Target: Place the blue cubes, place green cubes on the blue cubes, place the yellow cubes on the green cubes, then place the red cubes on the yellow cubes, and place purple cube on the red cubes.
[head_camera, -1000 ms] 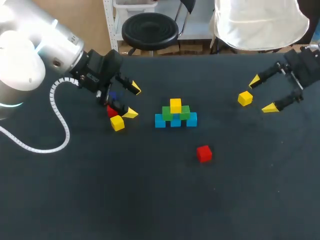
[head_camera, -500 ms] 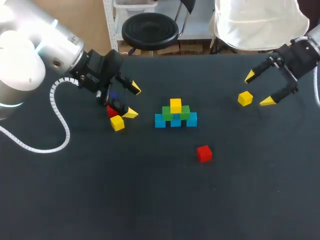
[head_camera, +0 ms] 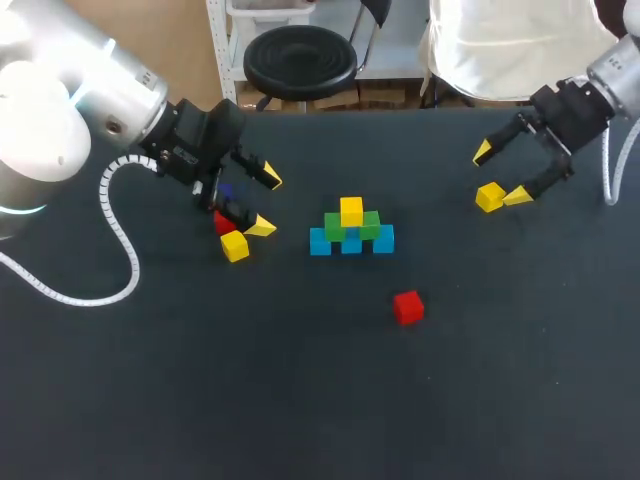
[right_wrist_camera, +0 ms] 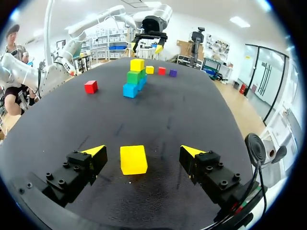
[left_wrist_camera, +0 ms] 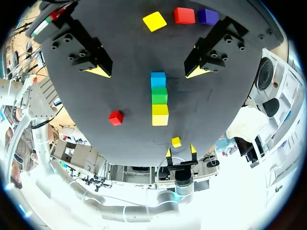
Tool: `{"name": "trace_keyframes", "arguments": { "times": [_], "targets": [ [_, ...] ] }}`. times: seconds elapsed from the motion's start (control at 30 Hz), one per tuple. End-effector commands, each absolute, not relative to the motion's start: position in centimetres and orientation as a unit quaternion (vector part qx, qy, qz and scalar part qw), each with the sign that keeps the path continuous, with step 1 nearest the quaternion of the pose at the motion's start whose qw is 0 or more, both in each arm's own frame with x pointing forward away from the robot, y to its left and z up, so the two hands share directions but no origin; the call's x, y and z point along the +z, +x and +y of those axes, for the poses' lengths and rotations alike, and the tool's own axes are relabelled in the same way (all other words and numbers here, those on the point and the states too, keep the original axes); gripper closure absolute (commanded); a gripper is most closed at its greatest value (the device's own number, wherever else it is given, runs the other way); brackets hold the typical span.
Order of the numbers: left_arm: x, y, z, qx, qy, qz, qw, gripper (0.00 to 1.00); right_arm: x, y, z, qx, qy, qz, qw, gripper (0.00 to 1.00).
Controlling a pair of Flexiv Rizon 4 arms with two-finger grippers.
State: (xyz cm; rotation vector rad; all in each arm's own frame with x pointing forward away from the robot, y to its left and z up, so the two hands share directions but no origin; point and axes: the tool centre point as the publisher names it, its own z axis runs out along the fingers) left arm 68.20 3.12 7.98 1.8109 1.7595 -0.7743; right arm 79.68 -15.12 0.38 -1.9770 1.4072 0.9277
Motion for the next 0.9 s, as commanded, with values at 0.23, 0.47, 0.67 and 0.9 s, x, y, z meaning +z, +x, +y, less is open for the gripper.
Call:
{"name": "trace_keyframes", "arguments": {
  "times": [0.23, 0.47, 0.67, 0.9],
  "targets": [
    [7.9, 68.1, 3.2, -0.284, 0.664, 0.644, 0.250, 0.00, -1.0, 79.7, -15.1, 0.384, -0.740, 0.508, 0.218, 0.00],
    [7.9, 68.1, 3.2, -0.284, 0.664, 0.644, 0.250, 0.00, -1.0, 79.2, -15.2, 0.377, -0.736, 0.515, 0.226, 0.70],
    [7.9, 68.1, 3.2, -0.284, 0.664, 0.644, 0.250, 0.00, -0.7, 78.9, -15.2, 0.370, -0.738, 0.514, 0.232, 1.00],
    [7.9, 68.1, 3.2, -0.284, 0.664, 0.644, 0.250, 0.00, -1.2, 78.3, -15.2, 0.371, -0.732, 0.521, 0.235, 1.00]
  ]
}}
